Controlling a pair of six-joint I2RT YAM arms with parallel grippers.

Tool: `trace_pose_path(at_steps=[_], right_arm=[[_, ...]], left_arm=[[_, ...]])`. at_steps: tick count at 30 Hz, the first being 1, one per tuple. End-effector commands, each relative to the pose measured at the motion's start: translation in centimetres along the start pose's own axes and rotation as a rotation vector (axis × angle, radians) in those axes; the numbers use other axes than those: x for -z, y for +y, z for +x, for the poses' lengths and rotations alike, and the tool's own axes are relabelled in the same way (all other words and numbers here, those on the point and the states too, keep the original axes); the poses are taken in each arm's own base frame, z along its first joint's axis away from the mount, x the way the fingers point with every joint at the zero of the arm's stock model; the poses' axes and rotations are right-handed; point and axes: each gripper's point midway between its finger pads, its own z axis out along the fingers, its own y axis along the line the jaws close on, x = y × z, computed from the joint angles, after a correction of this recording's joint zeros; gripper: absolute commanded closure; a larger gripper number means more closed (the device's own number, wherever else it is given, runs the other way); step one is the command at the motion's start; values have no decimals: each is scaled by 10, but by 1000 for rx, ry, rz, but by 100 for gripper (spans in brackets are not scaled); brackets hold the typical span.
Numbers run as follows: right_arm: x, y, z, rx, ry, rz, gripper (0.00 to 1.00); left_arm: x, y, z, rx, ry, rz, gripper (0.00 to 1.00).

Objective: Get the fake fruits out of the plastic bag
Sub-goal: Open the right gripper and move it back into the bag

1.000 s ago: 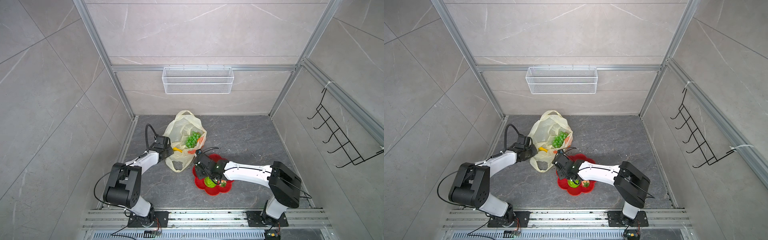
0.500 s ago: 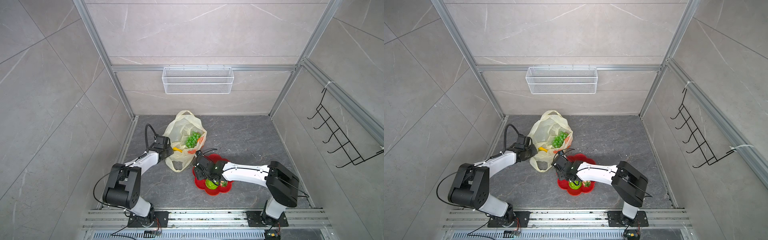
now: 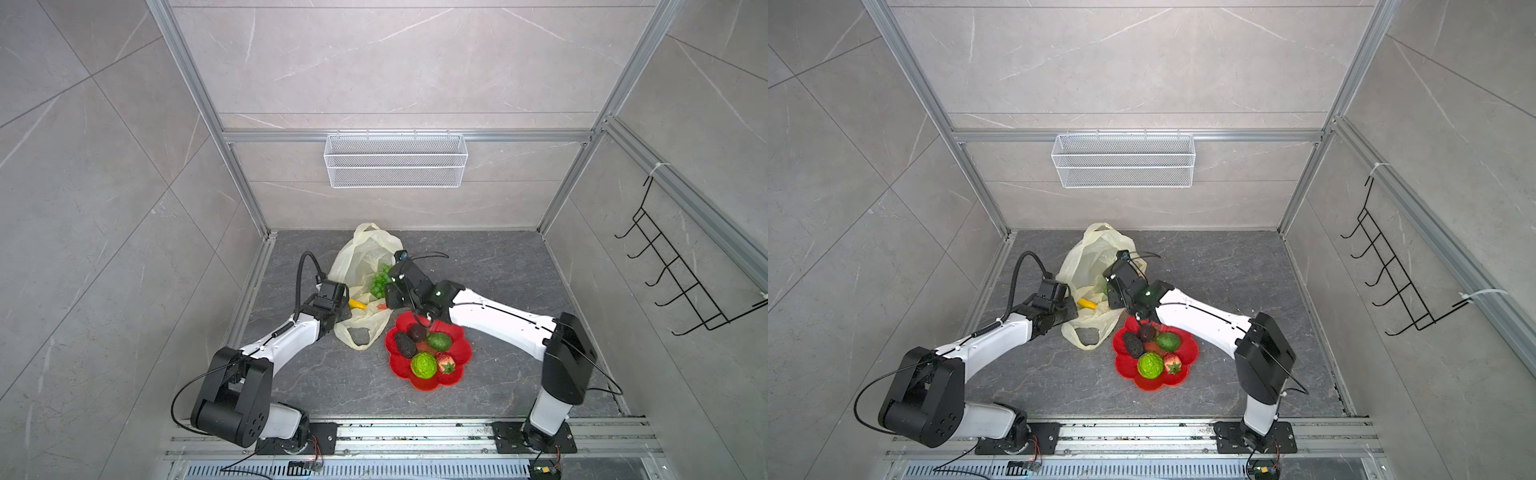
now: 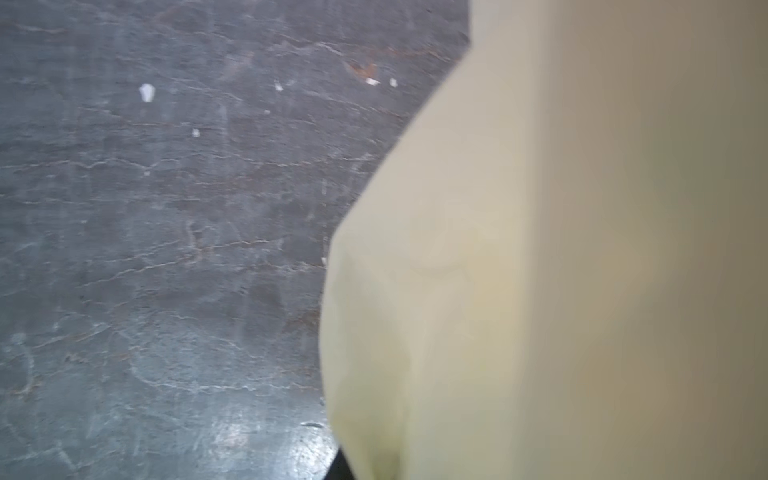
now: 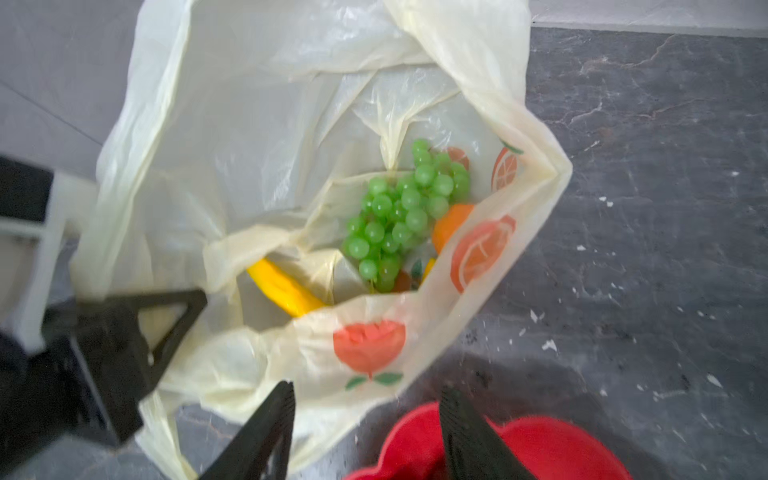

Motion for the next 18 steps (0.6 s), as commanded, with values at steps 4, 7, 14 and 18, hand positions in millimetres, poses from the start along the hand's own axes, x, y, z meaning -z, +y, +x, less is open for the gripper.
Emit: trace_pose_path(at_steps=[4,7,14,18], right_arm=[[-69,1,9,-37,150,-8,44],[-93,-4,17,-43,196,21,46],[-92,-40,24,-74,191,143,47],[-97,-61,29,-131,212,119,46]], left_arm=[[-7,-35,-10,-63,-5,119,100],[-12,-36,-7,-91,8,102,100],[-16,-23,-2,-89,19,28,100],[-17,-23,-3,-84,17,26,100]])
